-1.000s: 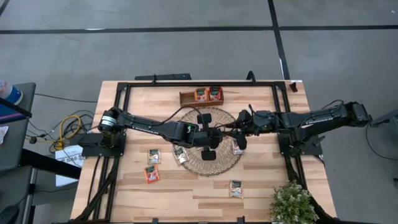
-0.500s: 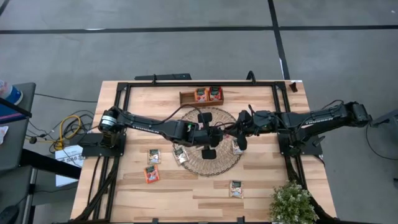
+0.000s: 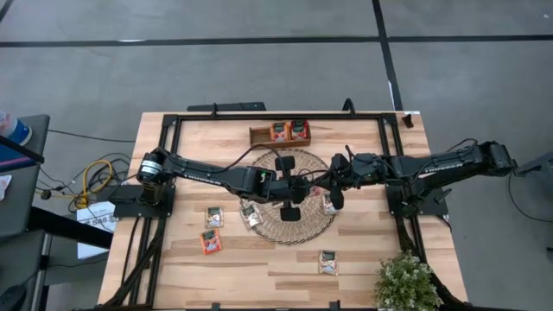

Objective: Pick & Place Tea
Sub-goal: Put the orange tea bag into the middle section of the wooden organizer

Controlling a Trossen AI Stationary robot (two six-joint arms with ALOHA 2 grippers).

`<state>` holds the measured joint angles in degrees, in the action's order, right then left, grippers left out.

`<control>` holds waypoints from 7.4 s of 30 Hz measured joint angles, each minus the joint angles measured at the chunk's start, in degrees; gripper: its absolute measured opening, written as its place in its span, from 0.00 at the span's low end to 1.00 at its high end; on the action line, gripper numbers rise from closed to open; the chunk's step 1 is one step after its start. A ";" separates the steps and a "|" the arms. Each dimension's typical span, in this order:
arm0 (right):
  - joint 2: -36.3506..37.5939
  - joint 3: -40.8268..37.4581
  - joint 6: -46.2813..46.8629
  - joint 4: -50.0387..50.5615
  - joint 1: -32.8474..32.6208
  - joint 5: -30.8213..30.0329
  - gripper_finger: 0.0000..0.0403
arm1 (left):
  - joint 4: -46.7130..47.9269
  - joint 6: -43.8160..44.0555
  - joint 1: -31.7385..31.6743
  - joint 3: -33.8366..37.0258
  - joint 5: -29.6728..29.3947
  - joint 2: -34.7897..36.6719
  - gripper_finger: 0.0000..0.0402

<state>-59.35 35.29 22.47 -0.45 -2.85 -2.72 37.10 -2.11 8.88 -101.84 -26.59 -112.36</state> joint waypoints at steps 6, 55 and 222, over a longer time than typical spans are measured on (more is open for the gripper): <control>0.00 0.00 0.90 -0.06 0.00 0.00 0.00 | 0.04 0.00 0.00 0.00 -0.14 0.00 0.03; -37.82 27.73 -10.51 -13.75 28.55 9.02 0.00 | 10.85 35.90 -3.67 48.80 -0.31 39.19 0.47; 38.83 -13.98 7.10 14.04 1.76 -9.48 0.16 | 1.78 70.10 11.68 67.14 41.87 47.35 0.47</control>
<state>-20.52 21.31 29.57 13.58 -1.09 -12.20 38.88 67.99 20.56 -34.70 15.28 -65.01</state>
